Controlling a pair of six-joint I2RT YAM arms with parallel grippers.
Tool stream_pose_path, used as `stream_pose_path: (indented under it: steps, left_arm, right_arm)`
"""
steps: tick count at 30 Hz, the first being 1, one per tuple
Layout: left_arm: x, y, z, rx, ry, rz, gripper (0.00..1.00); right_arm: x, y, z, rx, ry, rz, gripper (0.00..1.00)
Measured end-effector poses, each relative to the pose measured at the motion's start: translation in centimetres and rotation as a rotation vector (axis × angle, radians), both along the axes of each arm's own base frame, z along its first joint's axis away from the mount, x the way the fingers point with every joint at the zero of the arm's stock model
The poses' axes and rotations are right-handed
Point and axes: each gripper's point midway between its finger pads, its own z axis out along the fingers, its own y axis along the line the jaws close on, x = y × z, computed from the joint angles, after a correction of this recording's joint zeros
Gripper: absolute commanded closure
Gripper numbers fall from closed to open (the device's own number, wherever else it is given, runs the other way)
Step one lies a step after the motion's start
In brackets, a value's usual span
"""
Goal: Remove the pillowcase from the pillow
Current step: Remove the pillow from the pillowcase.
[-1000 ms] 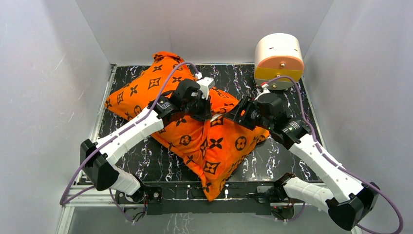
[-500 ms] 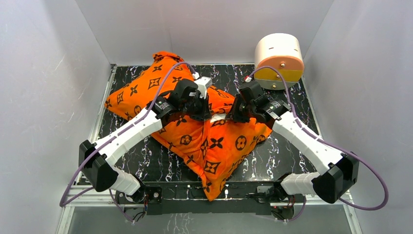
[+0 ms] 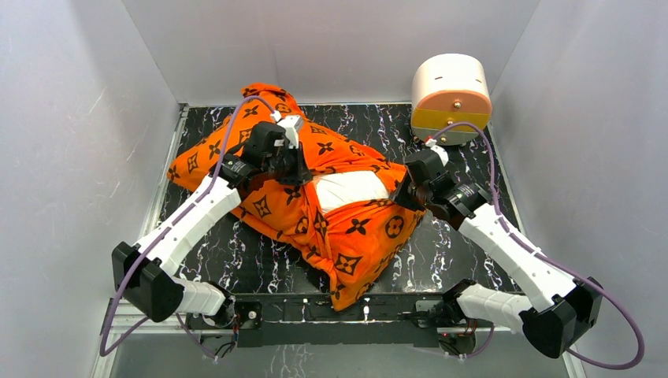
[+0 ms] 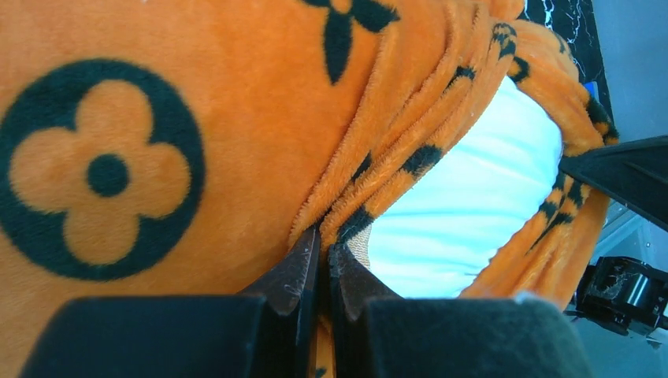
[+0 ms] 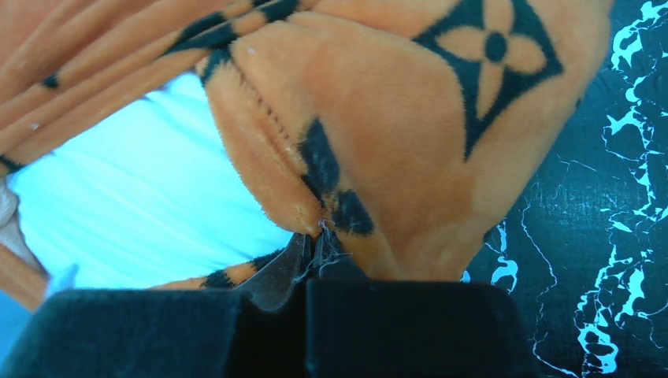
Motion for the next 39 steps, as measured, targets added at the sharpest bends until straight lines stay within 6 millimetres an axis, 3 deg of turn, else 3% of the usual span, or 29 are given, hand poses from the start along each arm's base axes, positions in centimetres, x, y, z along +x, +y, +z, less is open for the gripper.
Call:
stream_pose_path:
  steps: [3, 9, 15, 19, 24, 28, 31, 34, 35, 39]
  left_arm:
    - [-0.3, 0.8, -0.4, -0.02, 0.014, 0.013, 1.0]
    - [-2.1, 0.1, -1.4, -0.122, 0.038, -0.078, 1.0]
    - [-2.9, -1.0, -0.4, -0.179, 0.018, -0.185, 0.45]
    - [-1.7, -2.0, 2.1, -0.177, -0.03, -0.232, 0.29]
    - [1.1, -5.2, 5.9, -0.143, -0.134, -0.321, 0.16]
    - [0.2, -9.6, 5.6, -0.065, -0.158, -0.466, 0.1]
    - [-1.8, -11.2, 3.3, 0.001, -0.117, -0.559, 0.1]
    - [-2.5, -11.3, 0.7, 0.095, -0.08, -0.599, 0.14]
    - [-2.4, -11.2, 0.1, 0.122, -0.077, -0.606, 0.19]
    - [-1.4, -11.1, -1.8, 0.226, -0.083, -0.591, 0.58]
  right_arm:
    - [0.2, -0.5, -0.9, 0.01, 0.013, -0.034, 1.0]
    - [-0.1, 0.0, -2.7, 0.032, 0.038, 0.015, 1.0]
    - [0.2, 1.2, -4.4, 0.014, 0.081, 0.129, 1.0]
    - [0.4, 1.5, -4.2, 0.011, 0.061, 0.178, 1.0]
    - [0.3, 1.7, -4.0, 0.017, 0.056, 0.21, 1.0]
    - [0.3, 1.8, -3.9, 0.025, 0.054, 0.213, 1.0]
    - [0.2, 1.8, -3.8, 0.036, 0.048, 0.205, 1.0]
    - [0.1, 1.7, -3.4, 0.05, 0.03, 0.193, 1.0]
    - [0.1, 1.6, -3.2, 0.058, 0.023, 0.184, 1.0]
    - [0.1, 1.5, -2.7, 0.094, -0.014, 0.154, 1.0]
